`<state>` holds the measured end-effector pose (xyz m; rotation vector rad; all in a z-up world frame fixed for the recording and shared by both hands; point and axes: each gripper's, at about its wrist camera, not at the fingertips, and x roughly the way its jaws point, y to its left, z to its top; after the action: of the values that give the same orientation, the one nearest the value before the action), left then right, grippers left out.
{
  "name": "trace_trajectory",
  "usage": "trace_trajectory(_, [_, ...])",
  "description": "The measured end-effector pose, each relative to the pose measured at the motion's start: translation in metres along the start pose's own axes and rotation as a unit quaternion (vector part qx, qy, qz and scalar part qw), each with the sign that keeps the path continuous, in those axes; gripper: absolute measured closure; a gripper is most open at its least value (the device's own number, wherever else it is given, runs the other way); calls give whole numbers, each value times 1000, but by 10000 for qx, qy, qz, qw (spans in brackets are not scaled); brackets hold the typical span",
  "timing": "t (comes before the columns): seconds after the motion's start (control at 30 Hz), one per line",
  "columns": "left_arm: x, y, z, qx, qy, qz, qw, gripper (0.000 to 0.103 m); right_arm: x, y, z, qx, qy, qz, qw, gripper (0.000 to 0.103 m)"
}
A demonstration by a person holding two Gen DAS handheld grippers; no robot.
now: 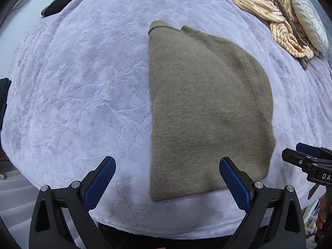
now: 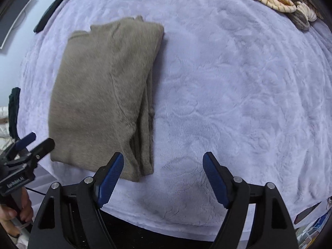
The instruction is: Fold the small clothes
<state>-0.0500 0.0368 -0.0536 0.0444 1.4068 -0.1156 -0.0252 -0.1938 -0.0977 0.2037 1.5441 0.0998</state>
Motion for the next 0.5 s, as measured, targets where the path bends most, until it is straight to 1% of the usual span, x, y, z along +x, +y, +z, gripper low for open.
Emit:
trace_trajectory(0.07, [-4, -7, 4, -43, -47, 28, 10000, 2, -11, 1, 3, 14, -81, 26, 10000, 18])
trace_trajectory(0.13, [-7, -17, 8, -81, -52, 109, 9999, 2, -22, -1, 5, 35, -155, 60, 9999, 17])
trace_trajectory(0.2, [-12, -24, 10, -80, -81, 146, 9998, 2, -27, 3, 9, 30, -213, 36, 9998, 12])
trace_trajectory(0.23, [-13, -24, 8, -74, -99, 136, 9998, 2, -31, 4, 10, 26, -276, 40, 9996, 4])
trace_trajectory(0.27, [-17, -23, 7, -74, -97, 145, 9998, 2, -33, 5, 14, 23, -321, 68, 9995, 0])
trace_trajectory(0.33, [-20, -23, 7, -104, -78, 167, 9998, 2, -45, 6, 18, 6, -388, 142, 9991, 0])
trace_trajectory(0.37, [-23, -21, 7, -124, -77, 166, 9998, 2, -43, 11, 13, -17, -417, 139, 9990, 0])
trace_trajectory(0.43, [-26, -21, 8, -153, -82, 175, 9997, 2, -46, 22, 16, -102, -481, 73, 9988, 0])
trace_trajectory(0.5, [-29, -22, 8, -144, -81, 236, 9996, 2, -50, 25, 12, -179, -535, -37, 9984, 0])
